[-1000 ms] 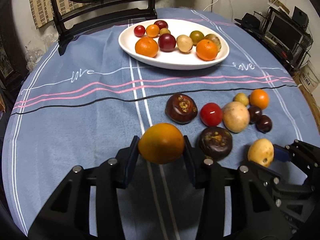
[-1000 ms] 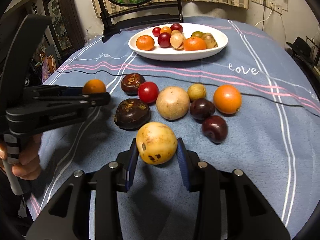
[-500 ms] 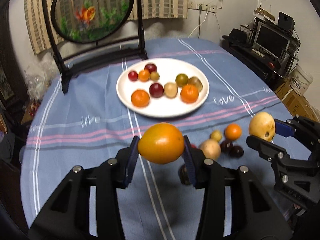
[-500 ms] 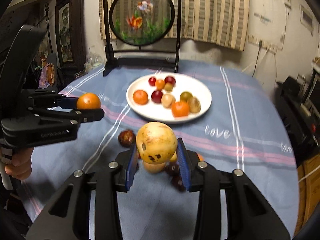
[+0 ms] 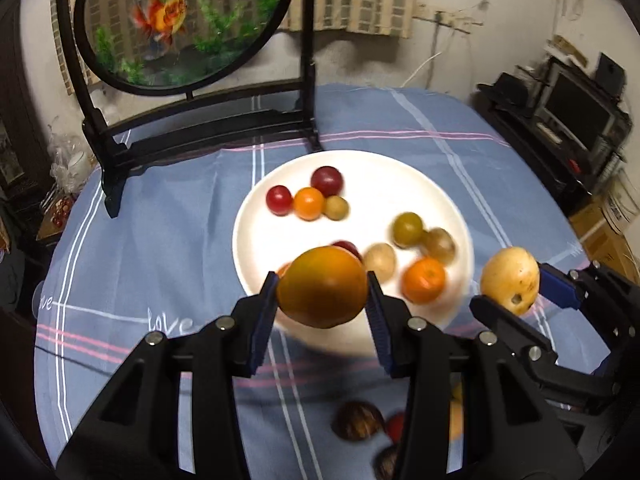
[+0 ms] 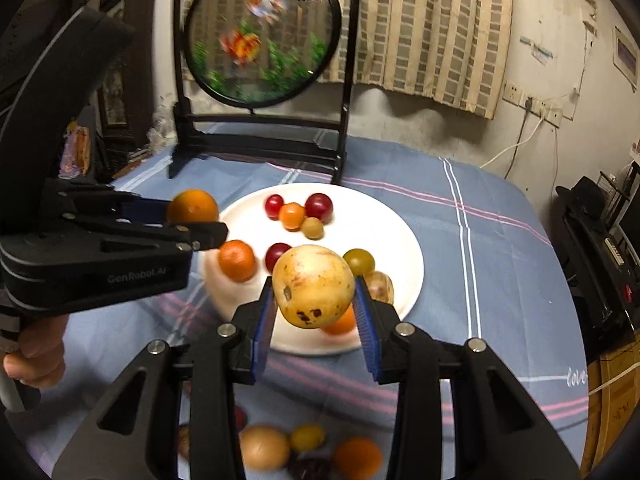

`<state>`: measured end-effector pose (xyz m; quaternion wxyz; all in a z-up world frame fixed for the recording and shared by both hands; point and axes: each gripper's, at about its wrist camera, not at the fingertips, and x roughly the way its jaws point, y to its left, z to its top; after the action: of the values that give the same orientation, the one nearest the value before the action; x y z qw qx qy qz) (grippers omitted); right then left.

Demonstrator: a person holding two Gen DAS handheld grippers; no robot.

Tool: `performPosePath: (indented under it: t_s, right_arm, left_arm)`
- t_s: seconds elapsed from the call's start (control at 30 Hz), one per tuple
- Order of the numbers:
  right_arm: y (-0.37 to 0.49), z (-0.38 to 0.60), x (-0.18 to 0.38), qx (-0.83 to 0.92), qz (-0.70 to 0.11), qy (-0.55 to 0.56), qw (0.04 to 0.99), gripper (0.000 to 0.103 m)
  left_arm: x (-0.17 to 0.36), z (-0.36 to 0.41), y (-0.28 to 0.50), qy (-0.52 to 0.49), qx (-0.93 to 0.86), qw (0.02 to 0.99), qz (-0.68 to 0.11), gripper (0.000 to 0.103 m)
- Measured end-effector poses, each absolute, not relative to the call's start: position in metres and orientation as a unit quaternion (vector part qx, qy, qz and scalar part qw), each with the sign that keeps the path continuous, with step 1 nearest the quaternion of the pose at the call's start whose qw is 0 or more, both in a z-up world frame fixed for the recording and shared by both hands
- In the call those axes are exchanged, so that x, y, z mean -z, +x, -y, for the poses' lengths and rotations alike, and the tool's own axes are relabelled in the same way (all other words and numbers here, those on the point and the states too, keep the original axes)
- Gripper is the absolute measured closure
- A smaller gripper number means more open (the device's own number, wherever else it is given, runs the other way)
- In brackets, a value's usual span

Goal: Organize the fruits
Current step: 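Carry both fruits over the white plate and open both grippers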

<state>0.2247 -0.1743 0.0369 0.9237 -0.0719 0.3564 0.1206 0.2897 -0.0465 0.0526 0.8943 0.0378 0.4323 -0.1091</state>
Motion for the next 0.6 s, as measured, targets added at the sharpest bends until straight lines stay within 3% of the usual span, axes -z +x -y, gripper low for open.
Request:
performPosePath:
  t_s: [0.53, 0.57, 0.6]
  right_arm:
    - [0.315, 0.157, 0.017, -0.108, -0.406, -0.055, 0.906, 0.064]
    - [0.318, 0.156, 0.018, -0.106, -0.410, -0.051, 0.905, 0.064]
    - [0.320, 0.155, 0.020, -0.103, -0.413, -0.048, 0.903, 0.063]
  left_arm:
    - [0.012, 0.029, 0.376, 0.007, 0.049, 0.872, -0.487, 0.059]
    - [0.013, 0.027, 0.378, -0.003, 0.049, 0.872, -0.488, 0.055]
    - [0.014, 0.024, 0.378, -0.021, 0.054, 0.871, -0.488, 0.038]
